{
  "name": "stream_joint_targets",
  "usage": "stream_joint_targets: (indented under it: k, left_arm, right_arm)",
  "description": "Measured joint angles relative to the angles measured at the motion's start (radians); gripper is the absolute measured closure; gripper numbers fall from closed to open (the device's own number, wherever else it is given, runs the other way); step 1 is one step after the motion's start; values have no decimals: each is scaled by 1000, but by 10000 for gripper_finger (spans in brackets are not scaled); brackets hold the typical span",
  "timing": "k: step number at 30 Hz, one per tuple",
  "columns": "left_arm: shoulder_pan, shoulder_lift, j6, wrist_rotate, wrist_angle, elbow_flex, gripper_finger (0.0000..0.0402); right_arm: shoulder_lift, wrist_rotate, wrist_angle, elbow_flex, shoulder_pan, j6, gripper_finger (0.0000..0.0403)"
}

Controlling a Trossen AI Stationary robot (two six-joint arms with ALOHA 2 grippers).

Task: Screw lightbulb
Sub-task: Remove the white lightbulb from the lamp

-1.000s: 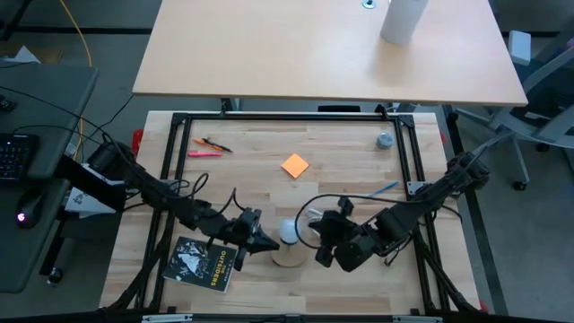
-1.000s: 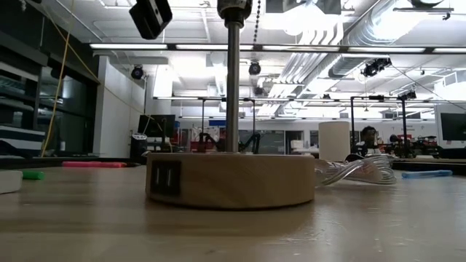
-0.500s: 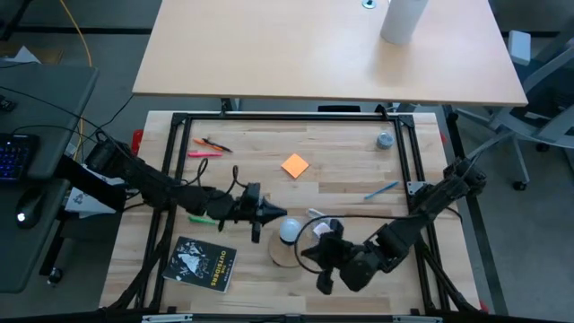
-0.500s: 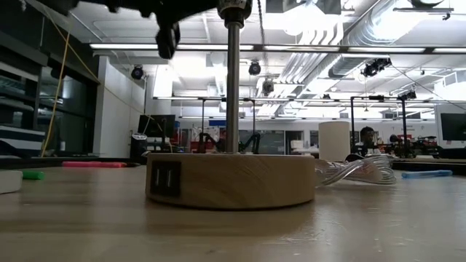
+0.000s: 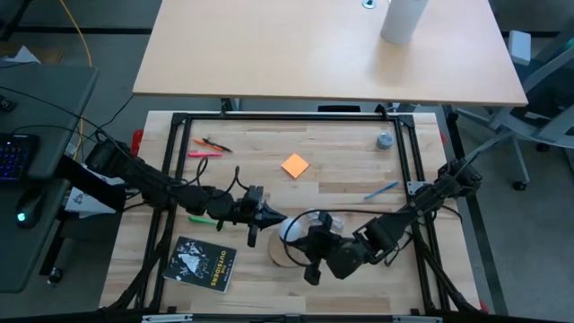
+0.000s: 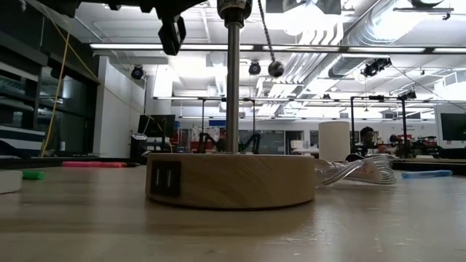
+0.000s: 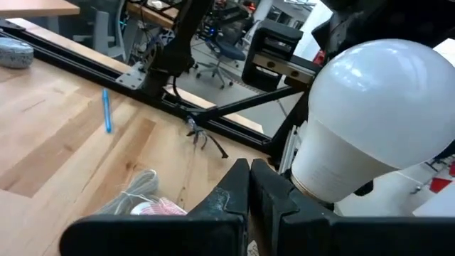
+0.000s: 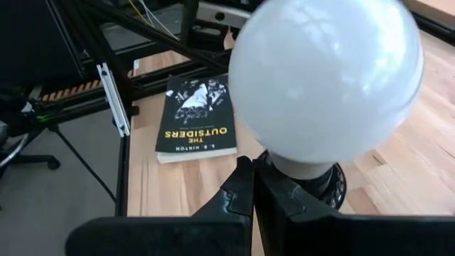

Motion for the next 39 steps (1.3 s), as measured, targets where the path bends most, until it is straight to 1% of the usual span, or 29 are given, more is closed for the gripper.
stream_joint_targets:
  k: [7, 11, 15, 19, 22, 26, 31, 39]
  left_arm:
    - [-20, 0, 0, -7, 3, 0, 402]
    - [-20, 17, 1, -64, 22, 0, 402]
    - [-9, 82, 10, -102, 91, 14, 401]
    - [-3, 168, 20, -67, 102, 83, 402]
    - [-4, 203, 36, -54, 105, 129, 401]
    - [-7, 201, 53, -52, 102, 144, 402]
    - [-9, 167, 54, -16, 64, 145, 401]
    - [-38, 147, 53, -26, 10, 145, 401]
  right_arm:
    - [0, 0, -15, 0, -3, -18, 403]
    - [0, 0, -15, 0, -3, -18, 403]
    - [0, 0, -15, 0, -3, -18, 403]
    - [0, 1, -11, 0, -3, -18, 403]
    - [0, 1, -9, 0, -3, -18, 403]
    - [0, 0, -10, 0, -3, -26, 403]
    - [0, 19, -36, 0, -3, -26, 403]
    - [-11, 35, -64, -1, -2, -19, 403]
